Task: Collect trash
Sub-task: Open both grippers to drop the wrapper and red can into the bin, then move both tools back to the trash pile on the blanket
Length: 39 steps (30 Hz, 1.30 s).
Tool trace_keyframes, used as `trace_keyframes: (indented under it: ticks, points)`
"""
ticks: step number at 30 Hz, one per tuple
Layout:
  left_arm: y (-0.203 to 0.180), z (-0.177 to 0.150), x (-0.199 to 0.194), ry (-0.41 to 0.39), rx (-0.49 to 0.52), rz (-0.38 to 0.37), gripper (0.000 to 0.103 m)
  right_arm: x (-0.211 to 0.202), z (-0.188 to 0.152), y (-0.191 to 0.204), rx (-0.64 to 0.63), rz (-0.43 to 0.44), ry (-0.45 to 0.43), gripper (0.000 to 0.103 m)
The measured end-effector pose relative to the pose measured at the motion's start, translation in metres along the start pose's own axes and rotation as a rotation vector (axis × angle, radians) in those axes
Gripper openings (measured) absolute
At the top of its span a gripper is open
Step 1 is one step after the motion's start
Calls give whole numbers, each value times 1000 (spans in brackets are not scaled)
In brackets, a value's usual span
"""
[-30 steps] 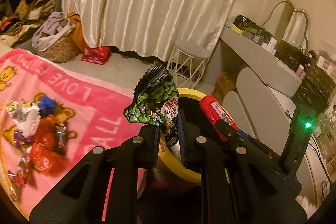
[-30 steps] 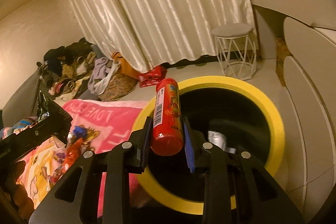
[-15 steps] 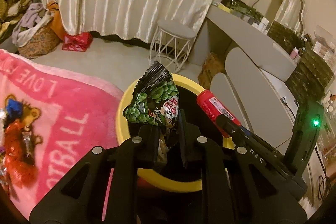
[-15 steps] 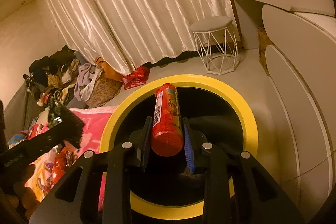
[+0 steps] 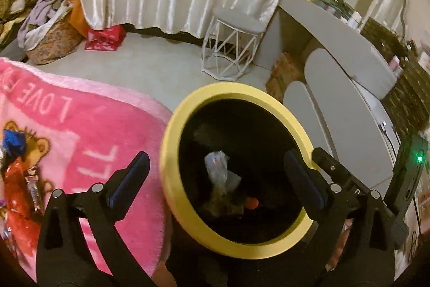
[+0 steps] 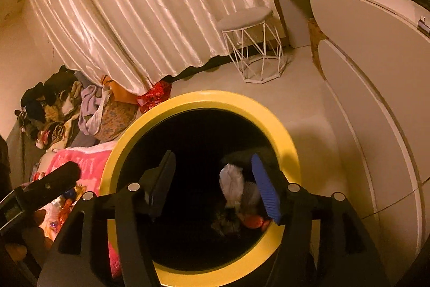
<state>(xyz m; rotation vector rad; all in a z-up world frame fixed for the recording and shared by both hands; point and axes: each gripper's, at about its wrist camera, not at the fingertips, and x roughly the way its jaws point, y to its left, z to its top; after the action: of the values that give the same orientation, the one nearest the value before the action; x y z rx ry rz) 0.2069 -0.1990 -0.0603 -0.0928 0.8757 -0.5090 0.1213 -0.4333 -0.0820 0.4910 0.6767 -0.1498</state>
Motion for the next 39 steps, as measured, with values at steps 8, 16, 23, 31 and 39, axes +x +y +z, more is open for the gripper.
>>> trace_keyframes:
  ticks: [8,16,23,31,39]
  points:
    - [25,1,-22,-45,-52,47,92,1,4,13,-30,11,-5,62]
    - [45,5,-50,-111,-81,67,92,-1,10,50,-109,69,-9,68]
    - [74,8,-78,-166,-134,89,92,-7,9,87,-179,108,-9,72]
    - [110,0,-109,-216,-198,133,92,-10,-1,126,-250,167,5,74]
    - [154,-12,-138,-256,-289,188,92,-10,-18,168,-338,231,31,76]
